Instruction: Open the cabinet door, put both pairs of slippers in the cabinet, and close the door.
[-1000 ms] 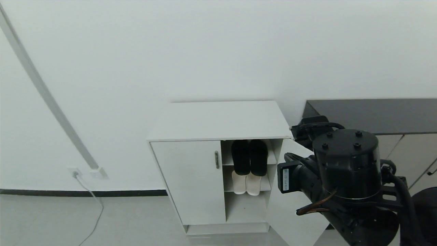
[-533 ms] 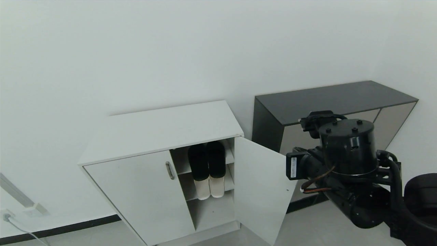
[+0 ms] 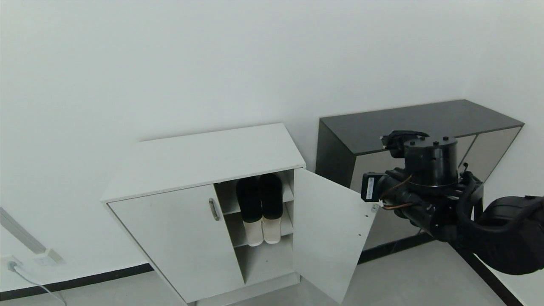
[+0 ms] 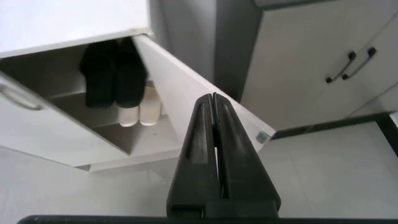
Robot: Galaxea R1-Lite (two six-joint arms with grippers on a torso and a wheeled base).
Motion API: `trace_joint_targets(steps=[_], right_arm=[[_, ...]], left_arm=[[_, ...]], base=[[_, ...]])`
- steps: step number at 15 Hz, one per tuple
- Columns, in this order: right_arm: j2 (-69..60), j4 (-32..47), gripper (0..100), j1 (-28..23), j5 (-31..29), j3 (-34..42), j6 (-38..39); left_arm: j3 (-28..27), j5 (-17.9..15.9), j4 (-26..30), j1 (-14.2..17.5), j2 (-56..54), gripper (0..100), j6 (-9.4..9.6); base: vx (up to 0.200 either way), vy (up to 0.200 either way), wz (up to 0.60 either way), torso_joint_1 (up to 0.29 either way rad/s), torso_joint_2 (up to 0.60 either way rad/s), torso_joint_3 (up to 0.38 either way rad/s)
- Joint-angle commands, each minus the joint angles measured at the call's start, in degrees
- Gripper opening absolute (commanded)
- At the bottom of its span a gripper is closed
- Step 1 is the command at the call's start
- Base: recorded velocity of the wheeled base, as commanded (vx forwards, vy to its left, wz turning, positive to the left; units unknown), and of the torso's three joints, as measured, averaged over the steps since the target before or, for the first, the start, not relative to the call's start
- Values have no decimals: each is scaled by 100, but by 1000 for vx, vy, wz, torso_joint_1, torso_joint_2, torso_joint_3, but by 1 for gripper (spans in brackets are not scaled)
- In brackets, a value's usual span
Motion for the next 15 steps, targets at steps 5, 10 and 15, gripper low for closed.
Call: trace_joint_targets(steps=[5,10,15], right_arm=[[865,-249,0,-878,485,-464,50],[1832,-768,0,-1440,784,-1167,32],[2272,-768,0,-1581,819,-1369,32]], left_arm=[[0,1,-4,0,4,0,0],[0,1,-4,0,4,0,0],[0,1,-4,0,4,0,-9]], base=[[0,0,0,0,0,0],[0,0,0,0,0,0],[0,0,0,0,0,0]])
